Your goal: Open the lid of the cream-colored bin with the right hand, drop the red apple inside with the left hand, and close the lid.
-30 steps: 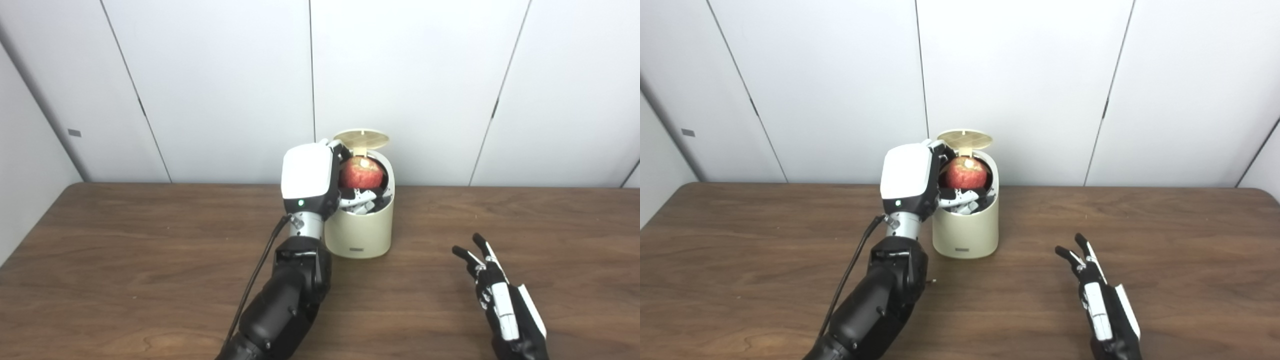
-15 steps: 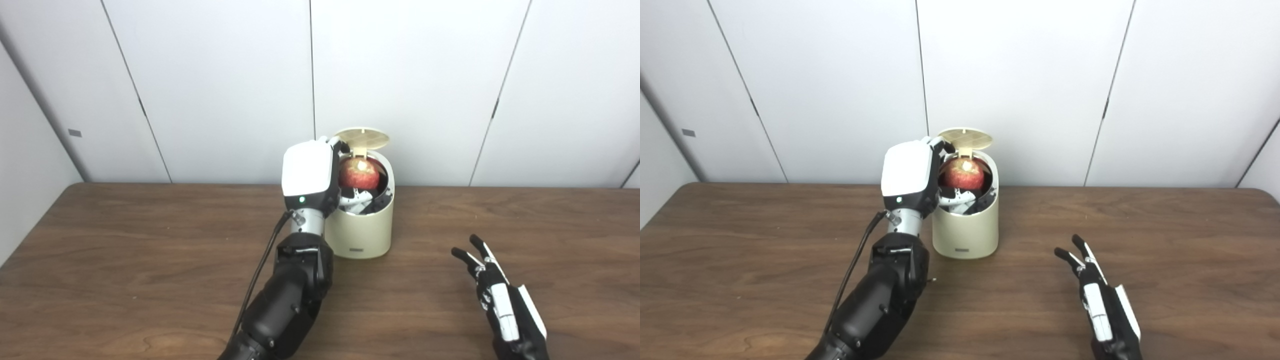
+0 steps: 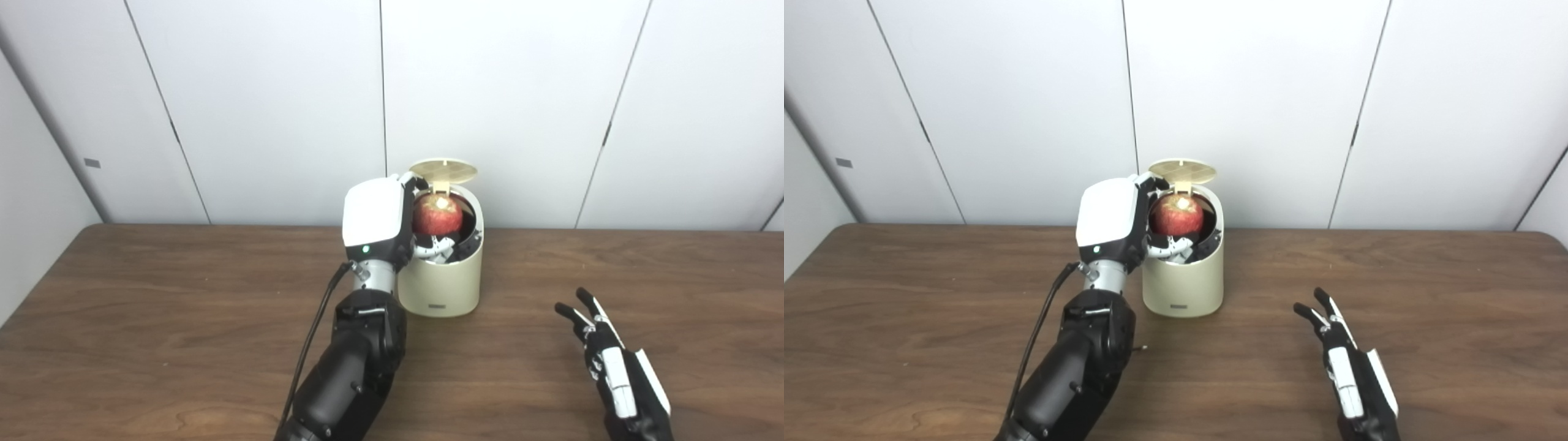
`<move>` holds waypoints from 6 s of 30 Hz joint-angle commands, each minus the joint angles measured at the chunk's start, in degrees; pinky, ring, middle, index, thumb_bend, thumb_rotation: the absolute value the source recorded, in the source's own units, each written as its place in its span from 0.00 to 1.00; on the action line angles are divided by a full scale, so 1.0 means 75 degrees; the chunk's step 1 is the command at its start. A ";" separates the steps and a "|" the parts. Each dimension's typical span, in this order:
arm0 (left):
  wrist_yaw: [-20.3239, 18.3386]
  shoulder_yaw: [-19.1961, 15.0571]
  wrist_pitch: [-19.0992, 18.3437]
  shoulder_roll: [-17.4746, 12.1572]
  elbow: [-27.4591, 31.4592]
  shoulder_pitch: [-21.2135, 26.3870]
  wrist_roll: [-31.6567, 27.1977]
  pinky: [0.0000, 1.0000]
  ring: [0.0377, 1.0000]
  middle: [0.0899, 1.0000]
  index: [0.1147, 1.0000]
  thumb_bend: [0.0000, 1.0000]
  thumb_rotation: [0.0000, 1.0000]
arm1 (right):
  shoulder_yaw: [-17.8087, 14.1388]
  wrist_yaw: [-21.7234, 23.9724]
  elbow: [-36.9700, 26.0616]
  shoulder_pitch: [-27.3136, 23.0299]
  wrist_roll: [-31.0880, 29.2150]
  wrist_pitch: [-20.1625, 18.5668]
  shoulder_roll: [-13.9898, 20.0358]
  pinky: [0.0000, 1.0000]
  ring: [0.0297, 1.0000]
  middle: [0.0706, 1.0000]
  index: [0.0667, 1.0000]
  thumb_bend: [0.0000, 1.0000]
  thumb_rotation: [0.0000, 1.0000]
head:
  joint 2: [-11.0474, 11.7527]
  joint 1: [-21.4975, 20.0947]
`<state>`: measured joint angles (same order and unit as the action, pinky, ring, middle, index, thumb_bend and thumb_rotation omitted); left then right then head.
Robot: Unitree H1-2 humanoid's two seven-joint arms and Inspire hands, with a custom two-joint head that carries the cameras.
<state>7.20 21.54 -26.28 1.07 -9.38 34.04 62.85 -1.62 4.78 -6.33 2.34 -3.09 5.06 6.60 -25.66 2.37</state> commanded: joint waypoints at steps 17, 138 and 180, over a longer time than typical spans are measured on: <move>-0.0975 -0.0417 -0.0079 0.0271 0.0167 -0.0030 0.0447 0.64 0.74 0.77 0.69 0.98 0.00 | -0.0075 0.0013 0.0199 0.0062 -0.0038 0.0181 0.0064 1.00 0.97 0.86 0.95 0.56 1.00 | -0.0016 0.0050; -0.0853 -0.3135 0.3085 -0.0515 0.3450 -0.4681 -0.7288 0.94 0.94 0.95 1.00 0.60 0.95 | -0.0353 -0.0238 -0.0325 -0.0689 -0.0005 -0.0016 -0.0013 1.00 1.00 0.96 0.93 0.61 1.00 | -0.0501 -0.0066; -0.0520 -0.3222 0.3226 -0.0133 0.2917 -0.4916 -0.7841 0.95 0.96 0.97 0.97 0.58 1.00 | -0.0026 -0.0206 -0.0250 -0.3995 0.0837 -0.1638 0.0544 0.92 0.93 0.91 0.86 0.59 1.00 | -0.0636 -0.0341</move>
<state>2.68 -2.55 -3.41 -0.08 11.75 -3.52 3.90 -1.89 2.84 -7.49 -24.74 3.10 -7.60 10.15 -30.41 -0.17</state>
